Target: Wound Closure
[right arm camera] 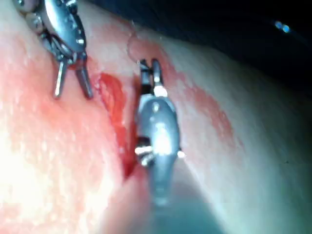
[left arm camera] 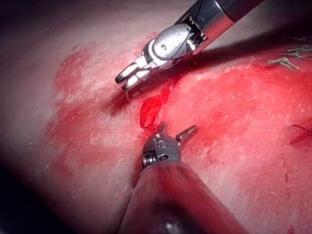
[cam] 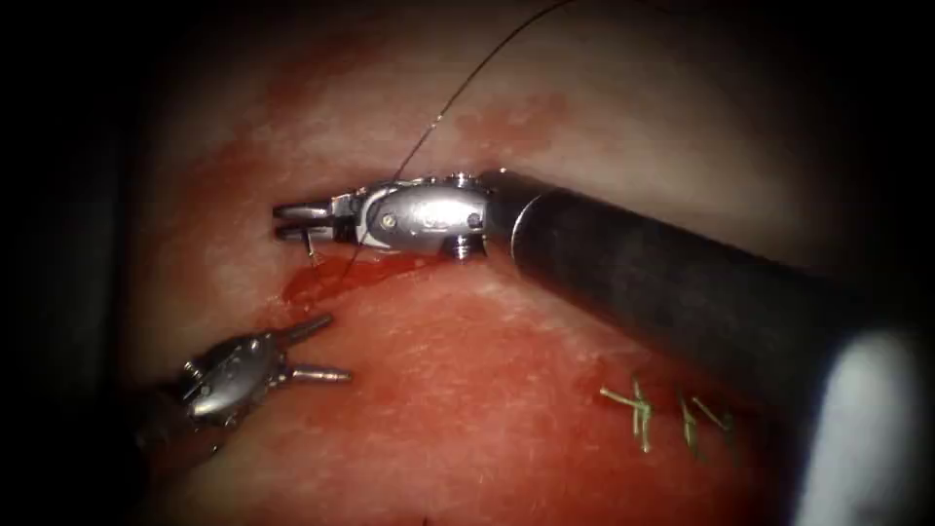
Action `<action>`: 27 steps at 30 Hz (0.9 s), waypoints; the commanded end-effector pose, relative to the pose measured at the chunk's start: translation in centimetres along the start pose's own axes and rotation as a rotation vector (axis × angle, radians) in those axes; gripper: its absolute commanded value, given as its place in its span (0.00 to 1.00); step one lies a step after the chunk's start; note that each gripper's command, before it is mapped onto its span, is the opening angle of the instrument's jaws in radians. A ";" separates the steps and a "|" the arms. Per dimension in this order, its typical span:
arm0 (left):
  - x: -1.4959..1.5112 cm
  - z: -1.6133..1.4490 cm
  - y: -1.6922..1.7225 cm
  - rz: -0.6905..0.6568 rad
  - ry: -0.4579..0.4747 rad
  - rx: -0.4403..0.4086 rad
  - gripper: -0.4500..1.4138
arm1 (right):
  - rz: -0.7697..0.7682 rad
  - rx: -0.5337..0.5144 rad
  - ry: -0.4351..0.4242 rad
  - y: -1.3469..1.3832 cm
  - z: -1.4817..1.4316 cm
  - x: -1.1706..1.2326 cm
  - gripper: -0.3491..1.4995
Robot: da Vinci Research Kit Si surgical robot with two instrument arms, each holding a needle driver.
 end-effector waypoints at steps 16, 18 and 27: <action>-0.05 0.08 -0.01 0.000 0.000 -0.002 0.43 | 0.318 0.010 -0.016 0.15 0.12 -0.09 0.00; -0.05 0.08 -0.01 0.000 0.000 -0.002 0.43 | 0.366 0.004 -0.019 0.18 0.12 -0.11 0.00; -0.06 0.08 0.00 0.001 -0.006 -0.002 0.43 | 0.510 0.025 -0.051 0.22 0.14 -0.14 0.00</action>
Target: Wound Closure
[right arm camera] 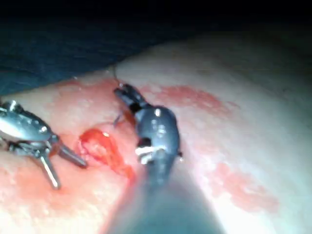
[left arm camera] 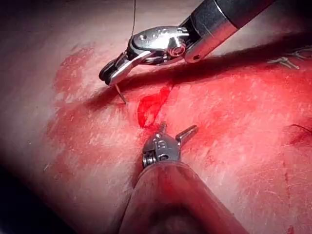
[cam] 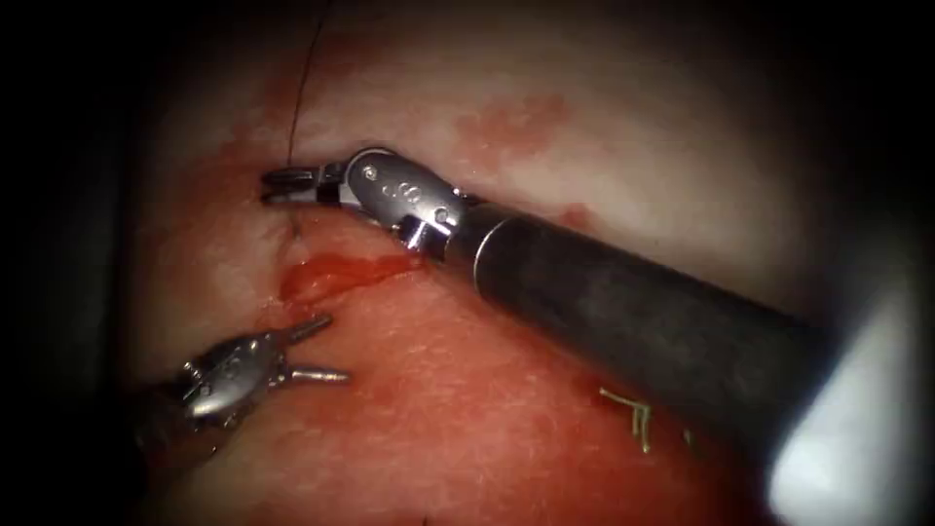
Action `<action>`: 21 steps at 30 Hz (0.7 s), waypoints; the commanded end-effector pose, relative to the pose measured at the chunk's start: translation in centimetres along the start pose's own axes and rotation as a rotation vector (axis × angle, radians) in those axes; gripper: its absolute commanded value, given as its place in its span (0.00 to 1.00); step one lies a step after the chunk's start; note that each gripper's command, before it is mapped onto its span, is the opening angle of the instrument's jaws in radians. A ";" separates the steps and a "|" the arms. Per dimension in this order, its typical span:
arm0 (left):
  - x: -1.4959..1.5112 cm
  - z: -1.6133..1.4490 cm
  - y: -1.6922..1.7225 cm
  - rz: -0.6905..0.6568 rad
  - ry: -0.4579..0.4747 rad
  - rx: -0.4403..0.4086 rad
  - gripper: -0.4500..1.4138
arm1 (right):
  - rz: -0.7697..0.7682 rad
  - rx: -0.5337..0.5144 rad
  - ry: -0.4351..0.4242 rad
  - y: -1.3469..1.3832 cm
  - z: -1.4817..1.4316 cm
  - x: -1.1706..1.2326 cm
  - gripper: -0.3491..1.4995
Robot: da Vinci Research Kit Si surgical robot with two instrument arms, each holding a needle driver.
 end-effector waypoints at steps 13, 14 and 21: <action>-0.09 -0.01 -0.05 0.004 -0.007 -0.013 0.42 | 0.277 0.096 -0.060 -0.03 0.10 0.01 0.00; -0.10 -0.01 -0.06 0.005 -0.010 -0.014 0.42 | 0.288 0.104 -0.061 -0.04 0.10 0.01 0.00; -0.18 0.01 -0.09 0.000 -0.016 -0.014 0.42 | 0.378 0.142 -0.059 -0.09 0.11 0.01 0.00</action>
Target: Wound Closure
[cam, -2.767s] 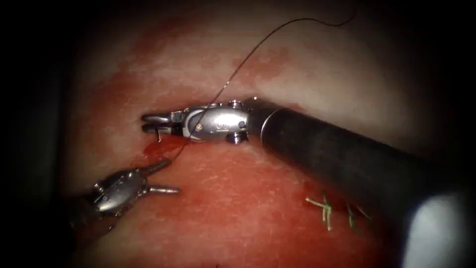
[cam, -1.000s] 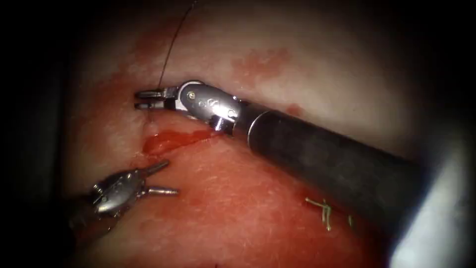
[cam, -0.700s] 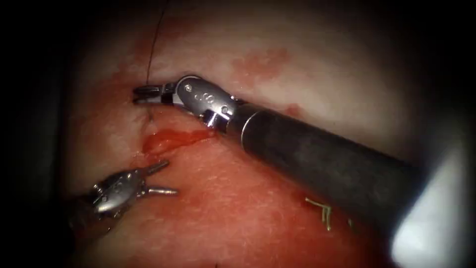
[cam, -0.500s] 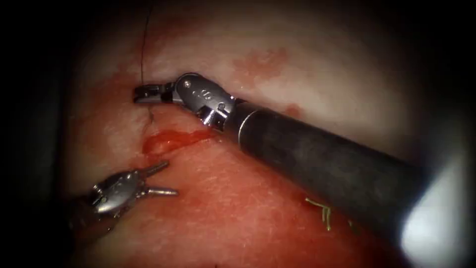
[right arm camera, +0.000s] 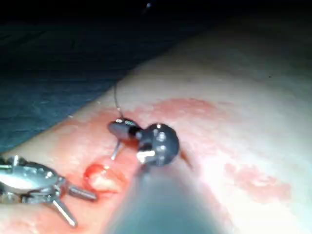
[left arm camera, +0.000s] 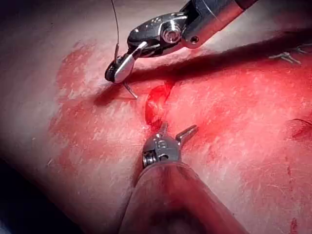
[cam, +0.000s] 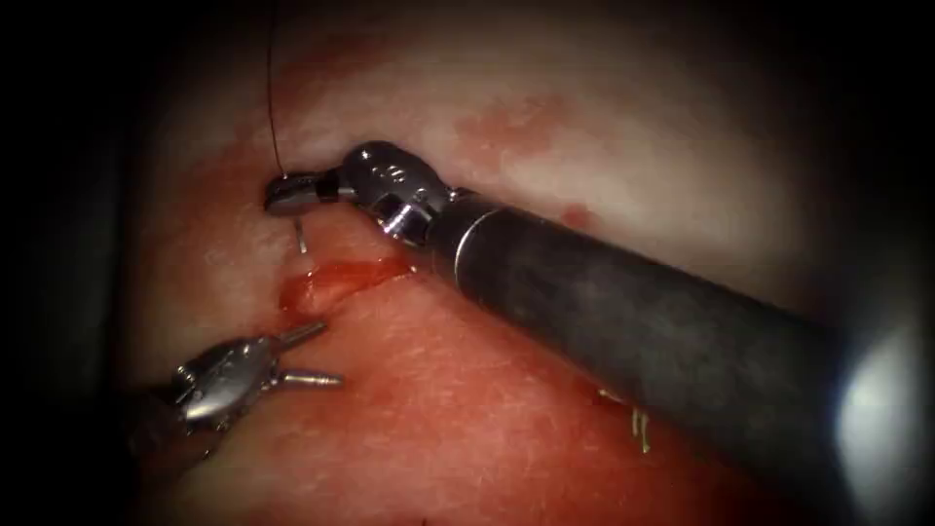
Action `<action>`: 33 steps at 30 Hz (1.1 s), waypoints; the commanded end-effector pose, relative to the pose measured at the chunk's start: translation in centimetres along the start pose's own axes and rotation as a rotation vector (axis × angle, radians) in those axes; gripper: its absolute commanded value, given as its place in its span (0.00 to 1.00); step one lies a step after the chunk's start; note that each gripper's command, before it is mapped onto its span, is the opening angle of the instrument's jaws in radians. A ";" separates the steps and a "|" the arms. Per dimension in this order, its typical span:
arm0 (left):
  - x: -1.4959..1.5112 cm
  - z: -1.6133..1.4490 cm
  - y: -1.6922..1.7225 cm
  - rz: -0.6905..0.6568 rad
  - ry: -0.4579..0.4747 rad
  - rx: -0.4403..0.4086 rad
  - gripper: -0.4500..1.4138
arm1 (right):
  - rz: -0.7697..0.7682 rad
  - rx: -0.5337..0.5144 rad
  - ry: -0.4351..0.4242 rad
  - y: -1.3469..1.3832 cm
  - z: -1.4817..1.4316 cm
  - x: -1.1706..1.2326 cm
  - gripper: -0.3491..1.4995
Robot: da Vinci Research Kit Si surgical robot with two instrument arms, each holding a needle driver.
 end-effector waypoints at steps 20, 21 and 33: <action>-0.07 0.08 -0.04 -0.005 -0.003 -0.004 0.42 | 0.234 0.108 -0.057 -0.21 0.19 -0.34 0.00; -0.07 0.08 -0.04 -0.005 -0.003 -0.004 0.42 | 0.248 0.113 -0.059 -0.22 0.20 -0.37 0.00; -0.07 0.08 -0.04 -0.005 -0.003 -0.004 0.42 | 0.130 0.029 0.039 -0.03 0.13 -0.13 0.79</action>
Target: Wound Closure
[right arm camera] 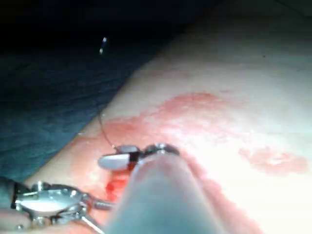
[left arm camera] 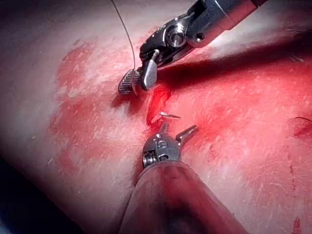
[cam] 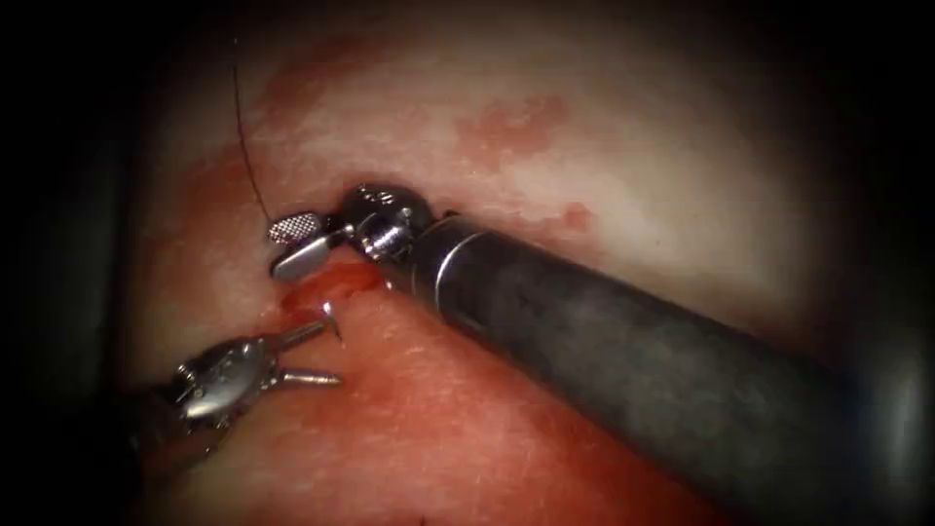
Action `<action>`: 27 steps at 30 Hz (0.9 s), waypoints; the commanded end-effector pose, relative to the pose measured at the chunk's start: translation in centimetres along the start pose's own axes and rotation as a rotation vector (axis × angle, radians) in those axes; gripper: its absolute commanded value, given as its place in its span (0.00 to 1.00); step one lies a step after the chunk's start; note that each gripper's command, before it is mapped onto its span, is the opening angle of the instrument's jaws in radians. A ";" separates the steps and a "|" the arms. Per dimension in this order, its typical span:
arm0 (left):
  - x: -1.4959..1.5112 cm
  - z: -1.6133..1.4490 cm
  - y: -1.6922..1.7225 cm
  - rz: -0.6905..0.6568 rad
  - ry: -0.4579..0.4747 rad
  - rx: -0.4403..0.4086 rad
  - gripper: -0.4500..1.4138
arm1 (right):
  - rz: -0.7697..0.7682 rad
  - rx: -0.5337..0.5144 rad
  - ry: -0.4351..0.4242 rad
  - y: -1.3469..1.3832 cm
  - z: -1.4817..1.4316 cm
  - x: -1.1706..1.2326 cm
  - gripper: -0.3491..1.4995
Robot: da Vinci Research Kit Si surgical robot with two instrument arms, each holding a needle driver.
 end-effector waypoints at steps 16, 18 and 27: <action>-0.05 0.08 0.00 -0.001 0.000 -0.001 0.42 | -0.226 -0.060 -0.002 0.15 0.12 0.12 0.13; -0.05 0.08 0.00 -0.001 0.000 -0.001 0.42 | -0.226 -0.060 -0.005 0.16 0.11 0.12 0.00; -0.05 0.07 0.01 -0.001 0.000 -0.001 0.42 | -0.045 -0.072 -0.135 0.15 0.12 0.08 0.00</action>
